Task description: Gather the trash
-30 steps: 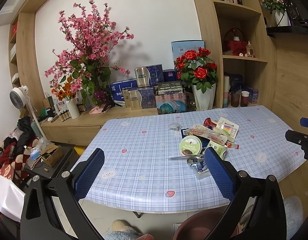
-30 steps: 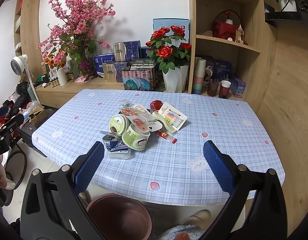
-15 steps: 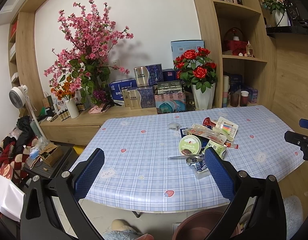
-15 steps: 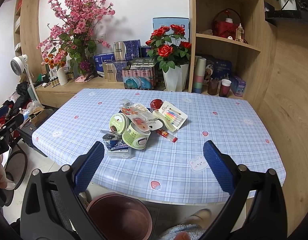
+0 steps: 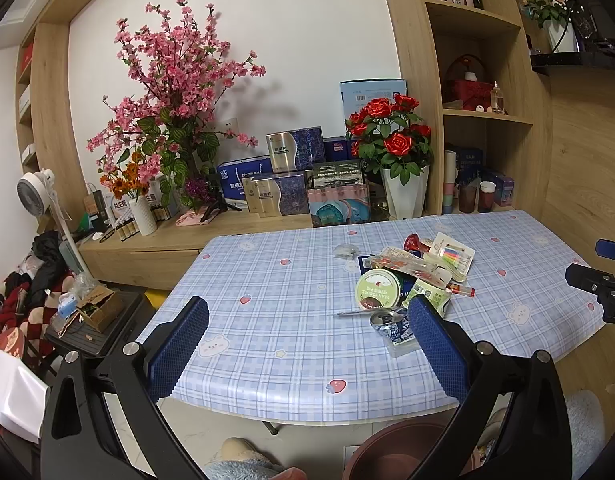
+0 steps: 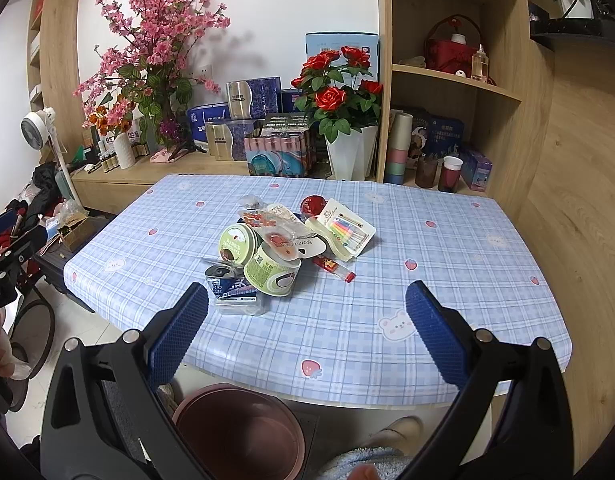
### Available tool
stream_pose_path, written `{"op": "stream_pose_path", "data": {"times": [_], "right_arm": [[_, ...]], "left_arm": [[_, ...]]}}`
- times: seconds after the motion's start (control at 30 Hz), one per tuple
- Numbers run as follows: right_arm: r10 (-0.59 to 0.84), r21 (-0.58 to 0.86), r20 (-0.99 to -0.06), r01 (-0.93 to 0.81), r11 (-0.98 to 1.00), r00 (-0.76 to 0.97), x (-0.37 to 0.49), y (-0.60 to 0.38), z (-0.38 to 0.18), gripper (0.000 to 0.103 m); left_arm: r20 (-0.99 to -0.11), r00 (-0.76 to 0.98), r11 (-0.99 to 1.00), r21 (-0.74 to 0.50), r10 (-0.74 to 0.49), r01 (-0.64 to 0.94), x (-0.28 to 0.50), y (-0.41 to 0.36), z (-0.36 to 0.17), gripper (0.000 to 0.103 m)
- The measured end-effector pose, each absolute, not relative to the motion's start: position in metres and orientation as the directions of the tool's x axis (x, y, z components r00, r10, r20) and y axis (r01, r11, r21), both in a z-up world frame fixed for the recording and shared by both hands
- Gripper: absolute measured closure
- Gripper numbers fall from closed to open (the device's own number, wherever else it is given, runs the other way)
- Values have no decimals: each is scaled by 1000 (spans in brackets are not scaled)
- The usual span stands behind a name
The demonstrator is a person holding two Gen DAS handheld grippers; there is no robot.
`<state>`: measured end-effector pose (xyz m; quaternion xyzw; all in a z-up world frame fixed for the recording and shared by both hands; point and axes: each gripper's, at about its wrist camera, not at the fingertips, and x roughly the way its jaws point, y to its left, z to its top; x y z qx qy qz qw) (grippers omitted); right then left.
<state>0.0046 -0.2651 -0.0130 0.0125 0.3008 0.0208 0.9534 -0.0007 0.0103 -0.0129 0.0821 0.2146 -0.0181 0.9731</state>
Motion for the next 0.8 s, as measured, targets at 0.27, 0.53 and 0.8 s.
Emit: {"op": "stream_pose_path", "data": {"times": [0.27,0.53,0.8], "right_arm": [[46,37,-576,-30,999,816,4,-264,-16,6],[70,93,-585,-18,995,808,10,-274,-33,5],[81,130,-599,-4,992,796,25,-283,-59,5]], "left_arm": [[-422,906,991,98,-42,92,2,9,-20,5],[-456,885,994,12,-94,111,19,20,-37,5],[-531,841,990,20,-108,140,41,19,-75,5]]}}
